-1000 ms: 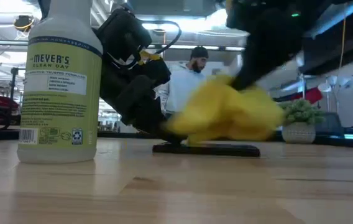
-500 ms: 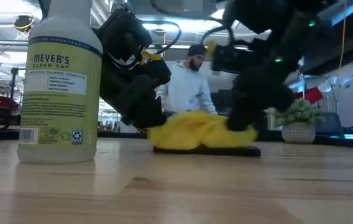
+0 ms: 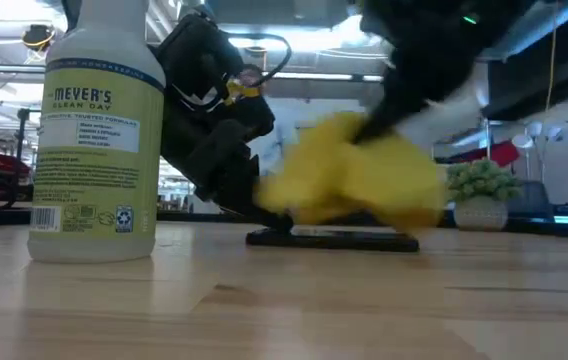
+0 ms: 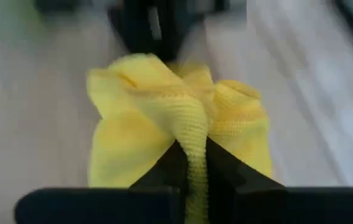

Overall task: Apply microfiber cloth
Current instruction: Wipe the front of the cellphone with a microfiber cloth

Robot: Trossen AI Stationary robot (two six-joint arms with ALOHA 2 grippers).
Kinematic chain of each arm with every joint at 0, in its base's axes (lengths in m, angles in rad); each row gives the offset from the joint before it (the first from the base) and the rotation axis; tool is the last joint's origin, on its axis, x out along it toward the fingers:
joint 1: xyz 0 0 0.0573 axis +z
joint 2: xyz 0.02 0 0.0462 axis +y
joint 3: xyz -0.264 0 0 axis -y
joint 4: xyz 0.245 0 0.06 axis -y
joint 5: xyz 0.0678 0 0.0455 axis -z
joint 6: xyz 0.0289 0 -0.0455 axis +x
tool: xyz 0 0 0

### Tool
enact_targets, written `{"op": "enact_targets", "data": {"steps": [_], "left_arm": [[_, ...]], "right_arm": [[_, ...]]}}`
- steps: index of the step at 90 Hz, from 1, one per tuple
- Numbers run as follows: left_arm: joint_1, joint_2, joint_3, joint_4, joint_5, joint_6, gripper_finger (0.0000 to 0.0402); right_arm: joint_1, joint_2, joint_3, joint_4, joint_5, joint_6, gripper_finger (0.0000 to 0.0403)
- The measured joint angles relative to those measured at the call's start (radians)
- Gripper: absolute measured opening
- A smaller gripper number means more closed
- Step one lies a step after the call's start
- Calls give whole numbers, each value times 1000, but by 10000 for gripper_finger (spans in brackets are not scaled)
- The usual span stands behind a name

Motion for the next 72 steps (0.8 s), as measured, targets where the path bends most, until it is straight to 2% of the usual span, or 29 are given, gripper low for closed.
{"op": "enact_targets", "data": {"steps": [10, 26, 37, 52, 61, 72], "left_arm": [[-1, 0, 0, -1, 1, 1, 15], [-2, 0, 0, -4, 4, 0, 15], [-2, 0, 2, 5, 5, 2, 15], [-2, 0, 2, 5, 7, 2, 15], [-2, 0, 0, 1, 4, 4, 15], [-2, 0, 0, -1, 4, 5, 15]], "right_arm": [[-45, 76, -9, 58, -88, 0, 14], [-66, 181, 2, -144, -192, 78, 14], [-32, 172, 5, -311, -211, 146, 14], [33, 95, -8, -466, -235, 167, 14], [39, 42, -4, -465, -197, 169, 14], [19, 4, 7, -270, -60, 129, 14]]}}
